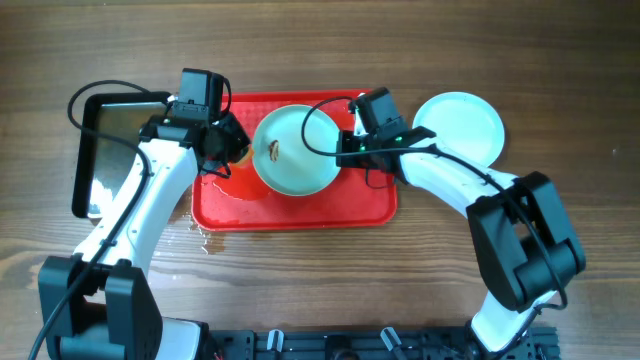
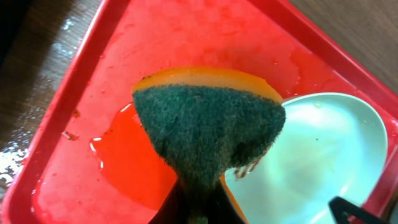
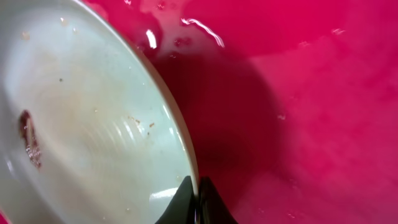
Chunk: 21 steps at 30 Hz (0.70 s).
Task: Clean dirty plates on tray and stack at the side
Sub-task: 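Hold the last plate with the right gripper and scrub it with the sponge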
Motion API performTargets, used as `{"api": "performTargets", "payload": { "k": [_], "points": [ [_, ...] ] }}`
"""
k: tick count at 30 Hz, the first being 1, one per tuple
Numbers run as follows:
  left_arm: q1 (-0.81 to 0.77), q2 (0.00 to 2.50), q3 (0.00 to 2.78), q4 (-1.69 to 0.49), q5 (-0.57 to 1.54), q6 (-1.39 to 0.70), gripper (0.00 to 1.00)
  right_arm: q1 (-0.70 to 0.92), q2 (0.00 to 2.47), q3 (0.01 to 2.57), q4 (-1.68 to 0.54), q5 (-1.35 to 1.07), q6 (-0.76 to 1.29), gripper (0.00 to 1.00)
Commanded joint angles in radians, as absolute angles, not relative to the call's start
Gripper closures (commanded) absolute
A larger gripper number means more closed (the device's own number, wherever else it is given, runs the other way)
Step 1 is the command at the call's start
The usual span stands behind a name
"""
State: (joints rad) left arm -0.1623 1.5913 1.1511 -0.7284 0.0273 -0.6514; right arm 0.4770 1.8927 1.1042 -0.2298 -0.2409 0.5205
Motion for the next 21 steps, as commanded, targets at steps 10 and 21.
{"api": "performTargets", "payload": {
  "k": [10,21],
  "points": [
    [-0.34,1.761,1.144,-0.638,0.06,-0.636,0.96,0.53,1.983,1.105,-0.274,-0.225,0.561,0.95],
    [-0.402,1.927,1.143,-0.551,0.075,-0.631,0.96,0.529,1.982,1.132,-0.299,-0.205,0.578,0.96]
  ]
}}
